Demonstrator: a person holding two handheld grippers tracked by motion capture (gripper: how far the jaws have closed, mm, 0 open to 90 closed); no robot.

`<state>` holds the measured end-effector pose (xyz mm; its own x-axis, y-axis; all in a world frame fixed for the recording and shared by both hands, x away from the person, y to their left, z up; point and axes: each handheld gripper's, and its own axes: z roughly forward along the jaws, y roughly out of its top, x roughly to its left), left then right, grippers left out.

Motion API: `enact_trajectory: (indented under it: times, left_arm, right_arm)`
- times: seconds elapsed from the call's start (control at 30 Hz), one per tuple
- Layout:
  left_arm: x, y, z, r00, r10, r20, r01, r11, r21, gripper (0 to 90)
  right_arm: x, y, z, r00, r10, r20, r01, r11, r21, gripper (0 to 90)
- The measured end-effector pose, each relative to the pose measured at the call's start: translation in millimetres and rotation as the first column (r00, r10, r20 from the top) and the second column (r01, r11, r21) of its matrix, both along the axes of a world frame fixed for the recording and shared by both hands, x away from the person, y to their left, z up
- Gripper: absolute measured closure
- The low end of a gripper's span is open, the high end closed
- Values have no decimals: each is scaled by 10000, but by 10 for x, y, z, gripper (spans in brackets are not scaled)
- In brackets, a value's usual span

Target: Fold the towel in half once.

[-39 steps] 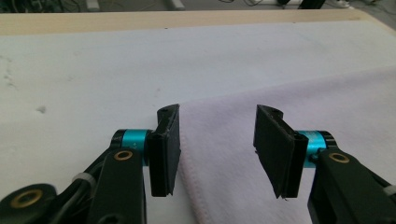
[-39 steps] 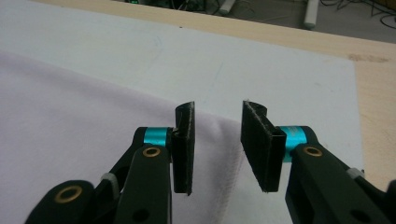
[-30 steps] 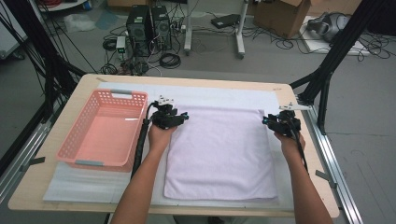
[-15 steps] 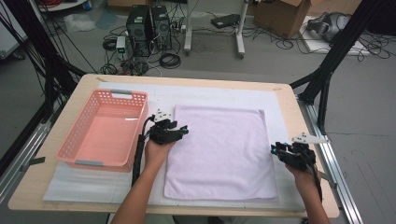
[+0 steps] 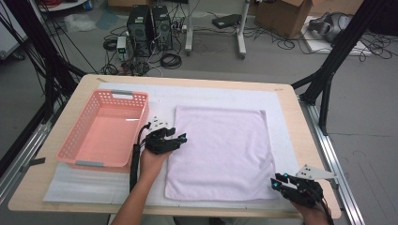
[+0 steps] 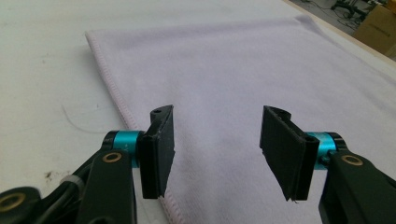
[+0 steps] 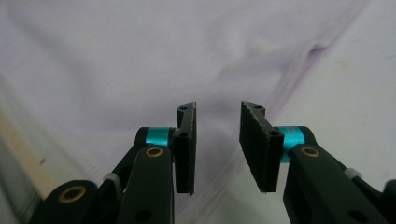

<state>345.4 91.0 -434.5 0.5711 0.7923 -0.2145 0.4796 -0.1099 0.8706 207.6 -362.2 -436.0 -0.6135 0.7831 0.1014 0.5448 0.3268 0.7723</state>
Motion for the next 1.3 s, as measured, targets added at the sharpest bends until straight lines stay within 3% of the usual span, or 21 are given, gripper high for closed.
enact_trajectory:
  times: [0.13, 0.2, 0.43, 0.5, 0.53, 0.63, 0.77, 0.93, 1.0, 1.07, 1.13, 1.3]
  left_arm:
    - [-28, 2, 24, 9999, -93, 70, 93, 9999, 68, 443]
    - [-40, 4, 40, 9998, -125, 142, 124, 9999, 25, 443]
    - [-82, 15, 67, 9995, -234, 216, 232, 9997, 97, 438]
    - [-95, 22, 62, 9992, -280, 277, 277, 9996, 99, 437]
    - [-101, 24, 51, 9993, -248, 275, 247, 9997, 48, 435]
    - [-102, 25, 28, 9995, -296, 54, 295, 9995, 97, 413]
    - [-128, 35, 43, 9991, -294, 315, 301, 9993, -218, 409]
    - [-149, 82, 38, 9983, -288, 509, 309, 9987, -401, 321]
    - [-161, 107, 43, 9982, -338, 501, 369, 9974, -622, 282]
    - [-166, 114, 49, 9977, -252, 622, 284, 9983, -508, 227]
    - [-161, 126, 50, 9974, -305, 657, 336, 9983, -472, 166]
    - [-146, 141, 54, 9975, -210, 674, 242, 9985, -482, 168]
  right_arm:
    - [-64, 56, -88, 9988, 317, -380, -335, 9983, -486, 749]
    - [-74, 36, -92, 9991, 232, -365, -246, 9990, -382, 871]
    - [-178, -42, -37, 9987, 351, -367, -369, 9980, -517, 882]
    - [-220, -61, -26, 9970, 453, -626, -499, 9960, -737, 892]
    - [-235, -74, -22, 9965, 543, -642, -596, 9947, -839, 875]
    - [-233, -128, 15, 9986, 366, -385, -383, 9982, -462, 807]
    - [-105, -119, 45, 10000, -57, 71, 58, 10000, -69, 642]
    - [194, -61, 64, 9952, -571, 796, 550, 9981, 275, 409]
    - [322, -51, 73, 9928, -794, 896, 765, 9964, 362, 338]
    - [431, -36, 87, 9886, -1171, 949, 1148, 9930, 287, 243]
    - [526, -27, 101, 9868, -1293, 972, 1280, 9916, 197, 230]
    - [683, 17, 130, 9890, -1202, 863, 1197, 9928, 102, 207]
